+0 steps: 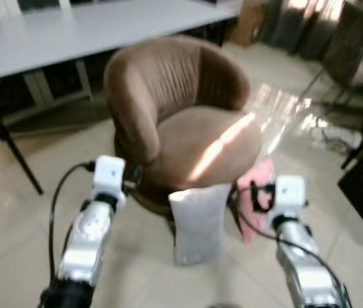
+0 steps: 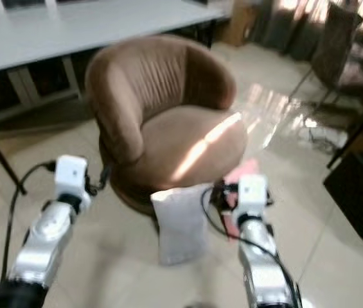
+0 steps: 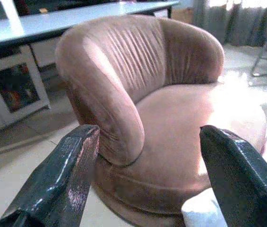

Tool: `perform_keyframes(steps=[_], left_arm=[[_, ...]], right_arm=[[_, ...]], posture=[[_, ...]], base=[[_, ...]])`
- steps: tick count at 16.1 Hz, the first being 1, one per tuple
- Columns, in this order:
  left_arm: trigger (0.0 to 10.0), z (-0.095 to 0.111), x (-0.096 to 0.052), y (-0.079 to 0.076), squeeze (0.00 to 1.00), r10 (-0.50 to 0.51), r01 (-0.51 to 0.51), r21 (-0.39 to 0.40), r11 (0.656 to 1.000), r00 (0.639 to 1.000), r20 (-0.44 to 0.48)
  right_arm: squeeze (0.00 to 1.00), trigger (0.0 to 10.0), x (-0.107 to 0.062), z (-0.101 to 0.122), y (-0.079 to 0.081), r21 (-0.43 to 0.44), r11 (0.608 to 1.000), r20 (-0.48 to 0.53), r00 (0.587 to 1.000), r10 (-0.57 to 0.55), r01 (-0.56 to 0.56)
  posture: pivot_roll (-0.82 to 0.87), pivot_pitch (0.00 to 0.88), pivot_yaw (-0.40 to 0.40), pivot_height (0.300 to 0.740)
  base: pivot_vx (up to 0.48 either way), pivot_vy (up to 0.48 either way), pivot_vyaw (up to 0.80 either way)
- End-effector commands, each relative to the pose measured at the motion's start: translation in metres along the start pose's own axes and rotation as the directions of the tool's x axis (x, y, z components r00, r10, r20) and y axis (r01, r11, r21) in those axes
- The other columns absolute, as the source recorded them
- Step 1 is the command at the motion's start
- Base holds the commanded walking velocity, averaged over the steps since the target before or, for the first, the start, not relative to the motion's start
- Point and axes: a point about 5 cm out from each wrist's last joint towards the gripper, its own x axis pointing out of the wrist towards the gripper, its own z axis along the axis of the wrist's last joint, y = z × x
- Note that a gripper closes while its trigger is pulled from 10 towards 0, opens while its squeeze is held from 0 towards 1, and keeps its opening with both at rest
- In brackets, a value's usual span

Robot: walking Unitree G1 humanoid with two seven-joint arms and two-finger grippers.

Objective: Move the pillow to the sofa from floor

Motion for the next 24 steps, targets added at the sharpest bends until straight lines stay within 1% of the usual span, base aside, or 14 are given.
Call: perform_keyframes(steps=[1, 2, 3, 4, 5, 6, 8, 9, 15, 17, 21, 24], left_arm=[[10.0, 0.003, 0.001, -0.005, 0.0, -0.006, 0.006, -0.001, 1.0, 1.0, 0.008], [10.0, 0.003, 0.001, -0.005, 0.0, -0.005, 0.005, -0.005, 1.0, 1.0, 0.01], [10.0, 0.003, 0.001, -0.005, 0.0, -0.004, 0.005, -0.054, 0.999, 1.0, 0.01], [10.0, 0.005, 0.001, -0.005, 0.0, 0.001, 0.0, -0.063, 0.998, 1.0, 0.019], [10.0, 0.008, 0.001, -0.005, 0.0, -0.009, 0.012, -0.077, 0.997, 0.999, 0.042], [10.0, 0.012, 0.001, -0.005, 0.0, -0.019, 0.025, -0.091, 0.996, 0.998, 0.066], [10.0, 0.012, 0.001, -0.004, 0.0, -0.026, 0.03, -0.065, 0.997, 0.998, 0.064], [10.0, 0.011, 0.001, -0.005, 0.0, -0.041, 0.044, -0.064, 0.997, 0.997, 0.058], [10.0, 0.009, 0.0, -0.005, 0.0, -0.056, 0.058, -0.047, 0.997, 0.998, 0.042], [10.0, 0.009, 0.0, -0.005, 0.0, -0.067, 0.069, -0.042, 0.997, 0.997, 0.039], [10.0, 0.009, 0.001, -0.008, 0.0, -0.088, 0.089, -0.036, 0.995, 0.996, 0.035], [10.0, 0.009, 0.002, -0.007, 0.0, -0.09, 0.091, -0.03, 0.995, 0.995, 0.034]], right_arm=[[0.0, 10.0, 0.002, 0.004, -0.007, -0.013, 1.0, 0.011, 1.0, -0.007, 0.007], [0.0, 10.0, 0.002, 0.004, -0.006, -0.015, 1.0, 0.011, 1.0, 0.001, -0.001], [0.0, 10.0, 0.002, 0.004, -0.004, -0.02, 1.0, 0.008, 1.0, 0.017, -0.016], [0.0, 10.0, 0.002, 0.003, -0.004, -0.022, 0.999, 0.002, 1.0, 0.025, -0.025], [0.0, 10.0, 0.003, 0.002, -0.001, -0.062, 0.997, -0.005, 0.999, 0.049, -0.049], [0.0, 10.0, 0.004, 0.002, -0.001, -0.075, 0.996, 0.002, 0.998, 0.057, -0.056], [0.0, 10.0, 0.004, 0.001, -0.004, -0.084, 0.995, 0.003, 0.999, 0.046, -0.046], [0.0, 10.0, 0.004, 0.0, -0.005, -0.09, 0.995, -0.003, 0.999, 0.047, -0.047], [0.0, 10.0, 0.007, 0.0, -0.001, -0.107, 0.992, -0.01, 0.998, 0.061, -0.062], [0.0, 10.0, 0.007, -0.002, -0.003, -0.083, 0.996, -0.014, 0.999, 0.039, -0.04], [0.0, 10.0, 0.006, -0.004, -0.002, -0.103, 0.993, -0.014, 0.999, 0.049, -0.051], [0.0, 10.0, 0.006, -0.005, -0.001, -0.096, 0.994, -0.016, 0.999, 0.046, -0.047]], posture=[[-0.08, 0.0, -0.001, 0.74], [-0.08, 0.0, -0.002, 0.74], [-0.08, 0.0, -0.002, 0.74], [-0.08, 0.0, -0.002, 0.74], [-0.08, 0.0, -0.001, 0.74], [-0.08, 0.0, -0.002, 0.74], [-0.08, 0.0, -0.004, 0.74], [-0.08, 0.0, -0.004, 0.74], [-0.07, 0.0, -0.011, 0.74], [-0.07, 0.0, -0.003, 0.74], [-0.07, 0.0, 0.002, 0.74], [-0.07, 0.0, 0.006, 0.74]], base=[[0.0, -0.48, 0.0], [0.0, -0.48, 0.0], [0.0, 0.0, 0.0], [0.0, 0.0, 0.0], [0.0, 0.0, 0.0], [0.0, 0.0, 0.0], [0.0, 0.0, 0.0], [0.307, 0.0, 0.0], [0.376, 0.0, 0.0], [0.39, 0.0, 0.0], [0.391, 0.0, 0.0], [0.39, 0.0, 0.0]])
